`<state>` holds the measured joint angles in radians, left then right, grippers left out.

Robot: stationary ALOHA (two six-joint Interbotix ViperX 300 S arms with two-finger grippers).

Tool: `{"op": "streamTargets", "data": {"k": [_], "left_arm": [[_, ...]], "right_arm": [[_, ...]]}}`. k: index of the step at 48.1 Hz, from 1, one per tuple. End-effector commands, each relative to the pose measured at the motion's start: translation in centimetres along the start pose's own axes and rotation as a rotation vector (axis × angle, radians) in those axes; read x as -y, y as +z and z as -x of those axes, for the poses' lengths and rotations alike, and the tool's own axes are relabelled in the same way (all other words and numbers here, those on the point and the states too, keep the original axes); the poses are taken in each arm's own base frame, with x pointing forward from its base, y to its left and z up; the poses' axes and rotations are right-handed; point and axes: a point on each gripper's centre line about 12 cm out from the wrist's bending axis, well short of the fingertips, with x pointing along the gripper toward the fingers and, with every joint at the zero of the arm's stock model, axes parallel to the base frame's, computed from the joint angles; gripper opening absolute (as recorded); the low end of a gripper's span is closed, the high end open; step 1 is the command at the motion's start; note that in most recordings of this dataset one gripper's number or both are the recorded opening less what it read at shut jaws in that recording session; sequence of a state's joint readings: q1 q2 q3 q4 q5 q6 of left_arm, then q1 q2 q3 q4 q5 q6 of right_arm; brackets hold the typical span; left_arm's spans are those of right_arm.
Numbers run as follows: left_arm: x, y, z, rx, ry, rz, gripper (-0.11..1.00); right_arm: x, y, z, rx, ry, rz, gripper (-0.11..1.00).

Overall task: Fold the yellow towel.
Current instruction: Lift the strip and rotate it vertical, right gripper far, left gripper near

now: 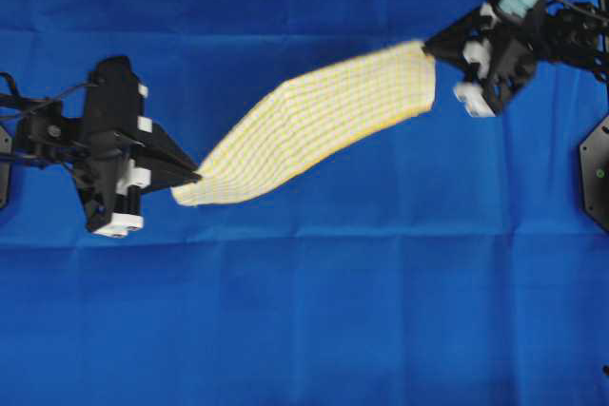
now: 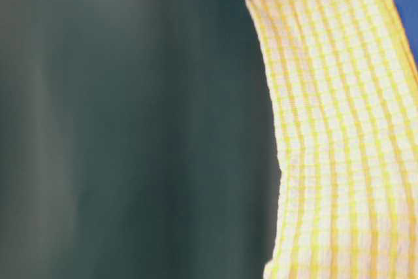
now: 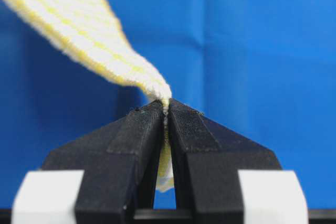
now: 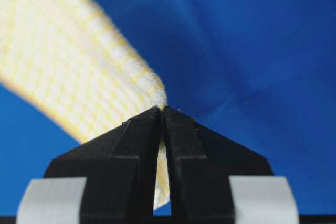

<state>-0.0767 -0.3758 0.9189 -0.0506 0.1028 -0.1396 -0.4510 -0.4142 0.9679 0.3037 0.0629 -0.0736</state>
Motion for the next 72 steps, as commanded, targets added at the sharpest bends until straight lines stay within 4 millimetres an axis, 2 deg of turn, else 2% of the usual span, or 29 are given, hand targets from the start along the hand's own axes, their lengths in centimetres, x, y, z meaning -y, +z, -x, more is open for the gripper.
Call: {"op": "streamTargets", "data": {"k": [1,10,20,33,40,54,72], "left_arm": [[1.3,1.9,-0.6,0.045,-0.033,-0.018,0.02],[3.5,3.7,-2.8,0.048,-0.074,-0.046,0.02],[5.6,7.2,-6.0,0.107,-0.107,-0.06,0.02],[7.0,11.1,-10.8,0.144,-0.116,-0.059,0.02],[7.6,12.6,-12.1,0.167,-0.123,-0.059,0.02],[7.9,13.1,-13.7,0.148,-0.12,-0.06,0.02],[8.0,13.2,-13.7,0.145,-0.121,-0.061,0.02]], "right_arm": [[0.8,2.1,-0.5,0.065,-0.03,-0.018,0.02],[2.6,4.2,-1.9,0.115,-0.085,-0.047,0.02],[3.8,6.1,-3.2,0.145,-0.118,-0.064,0.02],[4.9,7.9,-4.3,0.175,-0.143,-0.056,0.02],[5.4,8.5,-4.5,0.182,-0.155,-0.062,0.02],[5.6,8.5,-4.6,0.182,-0.159,-0.056,0.02],[5.5,8.6,-4.6,0.185,-0.158,-0.056,0.02]]}}
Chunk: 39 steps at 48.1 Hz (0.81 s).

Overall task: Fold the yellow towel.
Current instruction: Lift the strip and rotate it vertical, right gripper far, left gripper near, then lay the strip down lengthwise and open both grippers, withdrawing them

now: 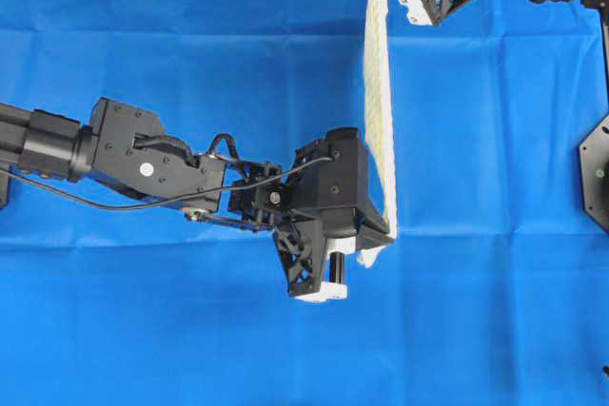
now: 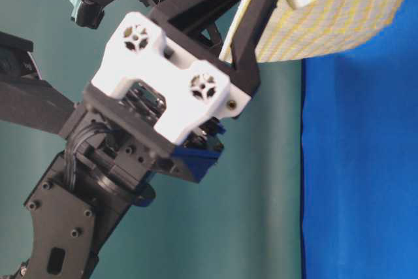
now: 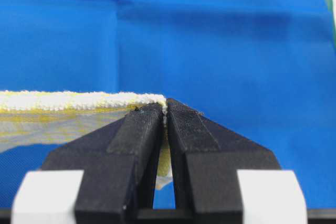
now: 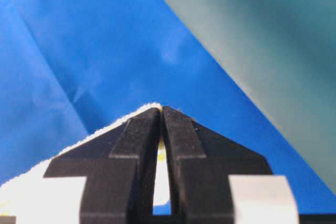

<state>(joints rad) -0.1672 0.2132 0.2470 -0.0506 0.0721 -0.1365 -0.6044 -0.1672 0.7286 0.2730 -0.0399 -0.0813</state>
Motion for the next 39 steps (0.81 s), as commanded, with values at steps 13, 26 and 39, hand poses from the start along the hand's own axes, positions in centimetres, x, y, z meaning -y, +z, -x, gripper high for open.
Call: {"op": "streamTargets", "data": {"k": [13,26,39], "left_arm": [[1.3,1.4,0.8,0.042,-0.026,-0.007,0.02],[1.6,-1.2,1.0,0.062,-0.04,-0.003,0.02],[1.5,-5.1,2.7,0.03,-0.045,0.078,0.02]], "right_arm": [[0.9,2.0,0.3,0.063,-0.023,-0.013,0.02],[0.2,2.0,-1.4,0.031,-0.008,-0.002,0.02],[-2.4,1.9,-5.2,-0.004,0.04,0.032,0.02]]}}
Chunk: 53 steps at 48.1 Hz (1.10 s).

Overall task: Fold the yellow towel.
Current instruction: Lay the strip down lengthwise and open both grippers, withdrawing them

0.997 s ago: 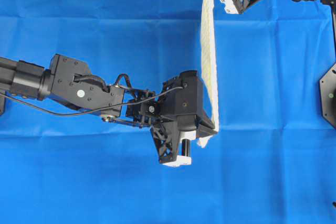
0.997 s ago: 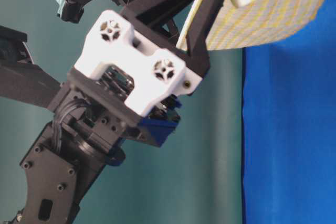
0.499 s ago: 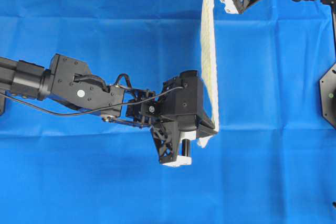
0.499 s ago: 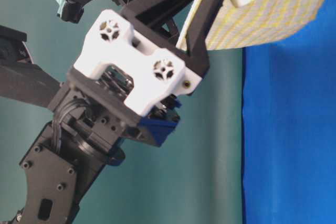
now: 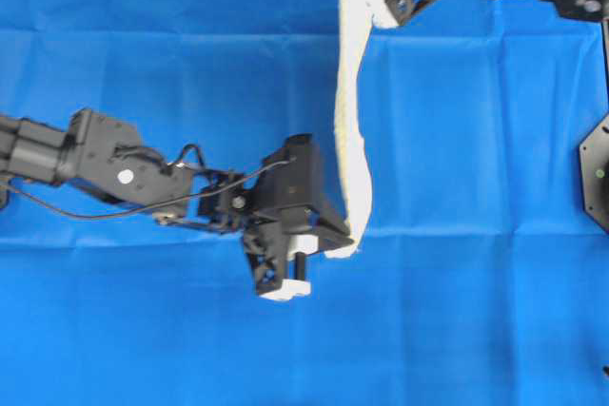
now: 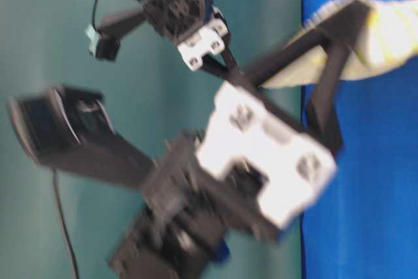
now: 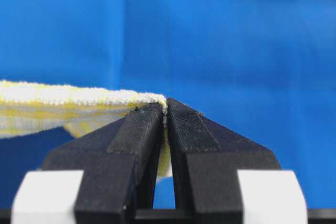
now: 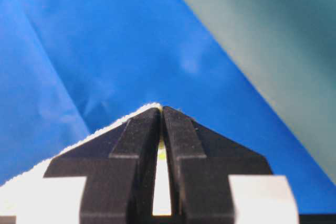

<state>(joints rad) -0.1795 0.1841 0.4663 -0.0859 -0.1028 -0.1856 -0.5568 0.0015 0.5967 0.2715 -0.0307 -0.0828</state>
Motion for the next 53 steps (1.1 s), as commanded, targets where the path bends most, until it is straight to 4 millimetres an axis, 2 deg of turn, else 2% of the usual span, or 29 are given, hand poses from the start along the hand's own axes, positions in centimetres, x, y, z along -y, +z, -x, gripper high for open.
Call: {"op": "streamTargets", "data": {"k": [1,8,15,30,37,41,47,53], "left_arm": [[2.3,0.4,1.9,0.041,-0.053,0.007,0.02],[1.7,-1.5,2.9,0.024,-0.046,0.055,0.02],[1.2,-2.7,3.4,0.011,-0.041,0.075,0.02],[1.1,-3.6,3.1,-0.016,-0.034,0.073,0.03],[0.9,-3.6,3.1,-0.016,-0.03,0.075,0.04],[0.8,-3.6,3.1,-0.018,-0.028,0.076,0.11],[0.8,-3.5,3.1,-0.016,-0.028,0.077,0.32],[0.8,-3.5,3.1,-0.017,-0.027,0.075,0.48]], "right_arm": [[-0.5,1.9,-0.8,0.045,0.009,0.007,0.02],[-1.8,1.8,-2.9,0.025,0.031,0.023,0.02],[-2.9,1.6,-4.1,0.016,0.05,0.041,0.02],[-4.8,0.6,-4.9,-0.005,0.083,0.07,0.02],[-4.9,0.6,-4.9,-0.006,0.084,0.071,0.02],[-4.9,0.6,-4.9,-0.007,0.084,0.071,0.02],[-4.9,0.6,-4.9,-0.007,0.084,0.07,0.02],[-4.9,0.6,-4.9,-0.009,0.084,0.071,0.02]]}}
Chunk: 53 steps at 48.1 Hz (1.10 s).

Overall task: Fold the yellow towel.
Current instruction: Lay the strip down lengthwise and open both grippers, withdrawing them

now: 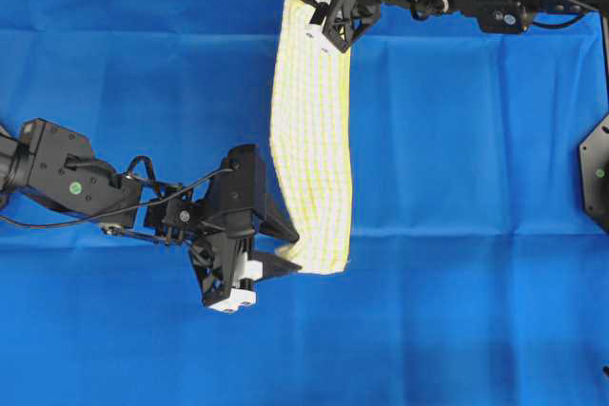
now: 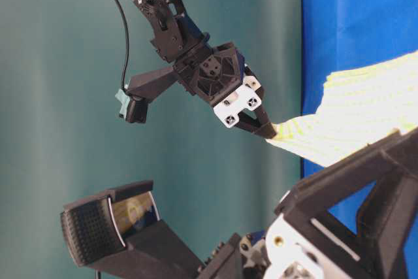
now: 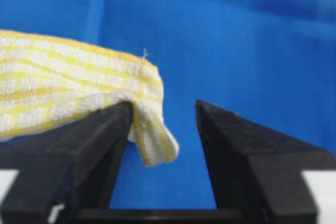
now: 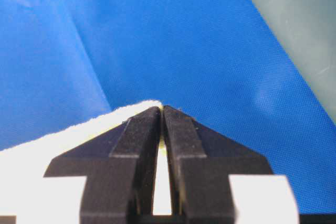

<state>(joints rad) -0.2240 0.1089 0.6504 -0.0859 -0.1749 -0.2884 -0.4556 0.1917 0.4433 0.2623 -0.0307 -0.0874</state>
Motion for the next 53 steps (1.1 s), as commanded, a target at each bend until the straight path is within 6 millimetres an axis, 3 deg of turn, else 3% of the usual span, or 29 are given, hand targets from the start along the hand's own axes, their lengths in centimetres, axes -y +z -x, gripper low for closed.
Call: {"op": "streamTargets", "data": {"k": [1,9,11,19,21,37,53], "left_arm": [[0.3,0.9,0.3,0.029,-0.011,-0.003,0.49],[0.4,0.9,0.7,0.012,-0.007,-0.004,0.48],[0.4,1.0,1.0,0.005,-0.004,-0.003,0.48],[0.8,2.0,2.8,-0.009,-0.007,-0.023,0.48],[0.9,2.4,3.4,-0.006,-0.008,-0.023,0.48],[-0.1,3.8,7.7,0.035,0.008,-0.004,0.48],[-6.5,4.2,11.5,0.105,0.158,-0.014,0.49]], "right_arm": [[-0.2,1.5,0.4,0.042,0.006,0.003,0.02],[-0.3,1.4,0.4,0.038,0.008,0.011,0.08],[-0.4,1.4,0.5,0.036,0.009,0.015,0.17],[-0.7,1.5,0.6,0.037,0.016,0.04,0.67],[-0.7,1.7,0.8,0.041,0.017,0.043,0.74],[-1.2,3.5,5.3,0.083,0.035,0.062,0.7],[-0.9,0.8,11.3,0.121,0.045,0.024,0.69]]}}
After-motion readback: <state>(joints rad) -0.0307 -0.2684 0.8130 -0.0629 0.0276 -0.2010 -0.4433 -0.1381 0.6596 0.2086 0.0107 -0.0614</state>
